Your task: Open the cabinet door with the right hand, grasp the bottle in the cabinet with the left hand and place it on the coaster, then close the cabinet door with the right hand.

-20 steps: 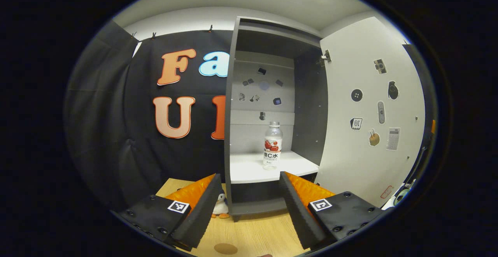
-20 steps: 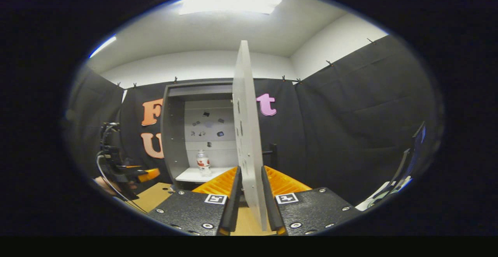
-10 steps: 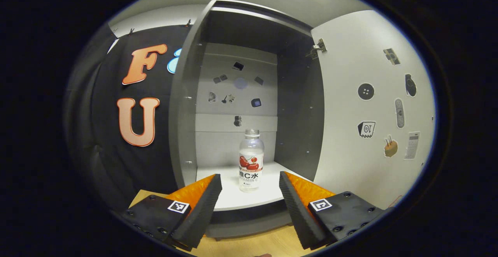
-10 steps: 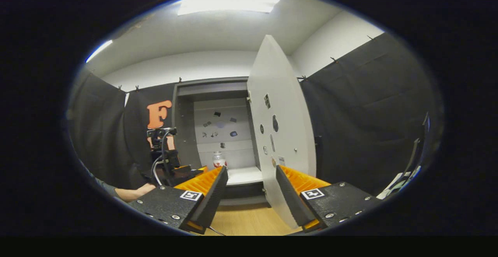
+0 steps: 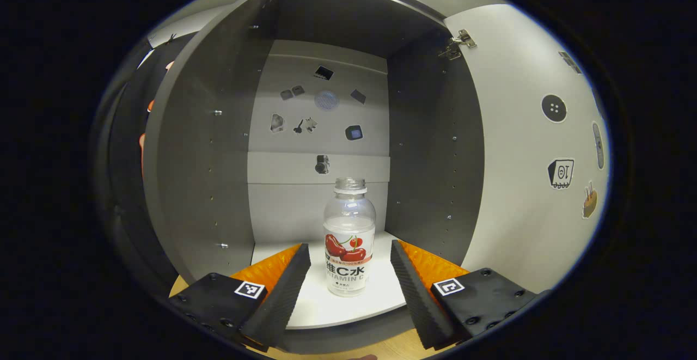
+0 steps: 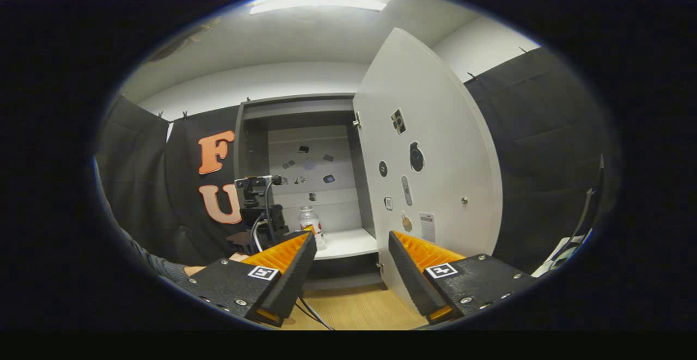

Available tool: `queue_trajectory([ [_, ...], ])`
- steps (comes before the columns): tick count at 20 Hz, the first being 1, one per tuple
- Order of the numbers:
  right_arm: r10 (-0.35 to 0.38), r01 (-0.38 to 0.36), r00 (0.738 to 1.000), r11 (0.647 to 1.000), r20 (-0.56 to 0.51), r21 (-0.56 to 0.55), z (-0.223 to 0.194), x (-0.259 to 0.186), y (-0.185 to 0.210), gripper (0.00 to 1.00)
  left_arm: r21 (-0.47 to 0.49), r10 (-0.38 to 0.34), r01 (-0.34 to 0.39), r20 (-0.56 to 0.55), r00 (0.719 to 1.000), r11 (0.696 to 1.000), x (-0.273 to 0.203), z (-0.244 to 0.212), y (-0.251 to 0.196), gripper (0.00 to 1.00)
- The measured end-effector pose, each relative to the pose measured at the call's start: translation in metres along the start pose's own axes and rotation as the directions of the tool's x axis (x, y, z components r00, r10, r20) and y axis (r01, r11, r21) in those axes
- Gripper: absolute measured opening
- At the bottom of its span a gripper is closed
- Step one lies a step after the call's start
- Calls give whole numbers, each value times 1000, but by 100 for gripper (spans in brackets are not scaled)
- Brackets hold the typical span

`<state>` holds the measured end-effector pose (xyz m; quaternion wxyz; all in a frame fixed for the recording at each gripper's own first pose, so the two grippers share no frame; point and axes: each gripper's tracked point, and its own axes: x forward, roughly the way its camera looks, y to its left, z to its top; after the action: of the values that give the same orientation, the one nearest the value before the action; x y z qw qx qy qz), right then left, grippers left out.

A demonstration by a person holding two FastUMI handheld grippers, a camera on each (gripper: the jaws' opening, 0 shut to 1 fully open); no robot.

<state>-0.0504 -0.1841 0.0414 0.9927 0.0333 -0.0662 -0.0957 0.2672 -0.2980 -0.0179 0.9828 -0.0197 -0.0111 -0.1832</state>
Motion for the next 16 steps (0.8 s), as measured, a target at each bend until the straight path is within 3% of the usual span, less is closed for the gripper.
queue_trajectory([
  [4, -3, 4, 1000, 1000, -13, 0, -5, 9, 6, 83, 28, -5, 5, 18, 1000, 1000, 24, 1, 1, 96],
  [5, -7, 7, 1000, 1000, -18, -5, -8, 10, 7, 78, 29, -8, 7, 18, 1000, 1000, 29, 0, 1, 96],
  [6, -9, 9, 1000, 1000, -22, -12, -9, 11, 7, 83, 27, -11, 10, 16, 1000, 1000, 35, -2, 0, 96],
  [11, -25, 25, 999, 999, -44, -21, -15, 18, 7, 83, 22, -7, 7, 5, 1000, 1000, 61, -12, 2, 96],
  [12, -29, 28, 998, 999, -51, -20, -18, 19, 6, 78, 14, -15, 15, 1, 1000, 1000, 66, -14, 0, 96],
  [13, -33, 32, 998, 999, -60, -19, -20, 19, 5, 83, 14, -13, 13, 3, 1000, 1000, 70, -15, 0, 96],
  [15, -40, 39, 997, 999, -73, -16, -25, 18, 2, 83, 34, -11, 11, -7, 1000, 999, 76, -19, -1, 96],
  [16, -41, 41, 996, 999, -80, -11, -28, 17, 2, 83, 45, -11, 11, -10, 1000, 999, 80, -19, -1, 91],
])
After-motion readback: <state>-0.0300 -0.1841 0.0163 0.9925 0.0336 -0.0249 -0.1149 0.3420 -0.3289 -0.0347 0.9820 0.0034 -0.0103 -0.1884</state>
